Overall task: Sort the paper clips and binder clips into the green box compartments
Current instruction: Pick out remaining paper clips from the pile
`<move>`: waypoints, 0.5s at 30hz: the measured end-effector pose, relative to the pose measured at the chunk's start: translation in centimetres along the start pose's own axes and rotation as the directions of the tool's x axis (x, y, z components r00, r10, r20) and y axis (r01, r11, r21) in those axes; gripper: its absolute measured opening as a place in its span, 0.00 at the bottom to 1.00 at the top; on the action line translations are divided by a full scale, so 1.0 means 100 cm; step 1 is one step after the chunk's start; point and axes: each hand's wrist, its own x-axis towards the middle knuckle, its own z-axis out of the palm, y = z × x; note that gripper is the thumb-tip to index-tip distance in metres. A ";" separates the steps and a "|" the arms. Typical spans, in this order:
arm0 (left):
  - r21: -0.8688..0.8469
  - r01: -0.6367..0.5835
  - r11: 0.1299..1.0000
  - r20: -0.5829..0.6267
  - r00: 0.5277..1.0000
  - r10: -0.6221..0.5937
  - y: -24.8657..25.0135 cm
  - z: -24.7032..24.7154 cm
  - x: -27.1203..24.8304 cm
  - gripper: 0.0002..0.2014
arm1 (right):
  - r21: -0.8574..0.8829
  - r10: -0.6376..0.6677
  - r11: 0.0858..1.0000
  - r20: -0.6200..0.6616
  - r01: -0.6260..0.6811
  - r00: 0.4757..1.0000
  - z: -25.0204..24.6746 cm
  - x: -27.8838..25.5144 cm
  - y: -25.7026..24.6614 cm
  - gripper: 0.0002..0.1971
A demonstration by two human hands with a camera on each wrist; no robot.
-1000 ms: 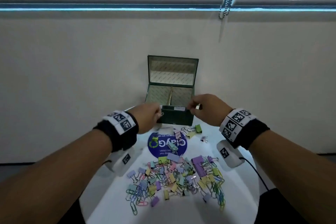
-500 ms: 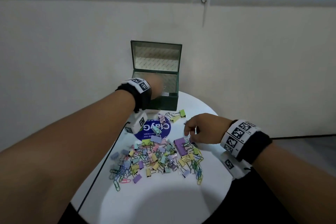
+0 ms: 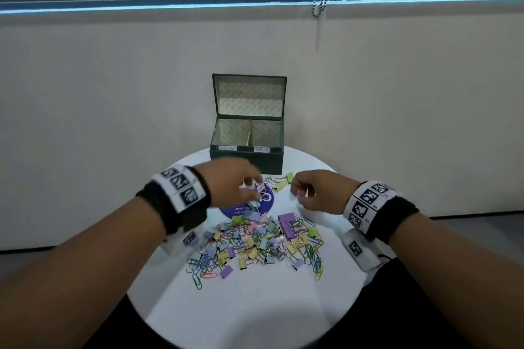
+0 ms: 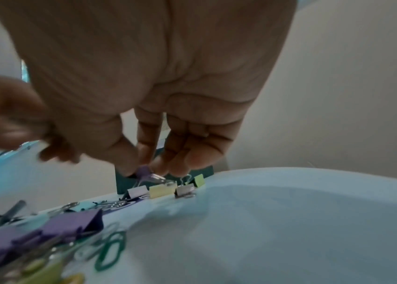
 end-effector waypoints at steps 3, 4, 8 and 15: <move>-0.104 0.048 0.993 0.138 0.990 -0.034 -0.001 0.017 -0.037 0.38 | -0.058 0.028 0.998 -0.047 -0.030 0.998 -0.007 0.001 -0.008 0.06; -0.100 0.062 0.993 0.163 0.986 -0.045 -0.005 0.022 -0.044 0.42 | -0.098 0.049 0.994 -0.038 -0.052 0.998 -0.007 0.000 -0.011 0.05; -0.014 0.102 0.995 0.170 0.981 -0.099 -0.020 0.040 -0.054 0.39 | -0.192 0.137 0.974 0.079 -0.120 0.987 0.004 -0.013 -0.016 0.08; -0.082 0.115 0.990 0.033 0.993 -0.113 -0.037 0.048 -0.049 0.19 | -0.171 0.166 0.973 0.053 -0.155 0.985 0.014 -0.015 -0.026 0.09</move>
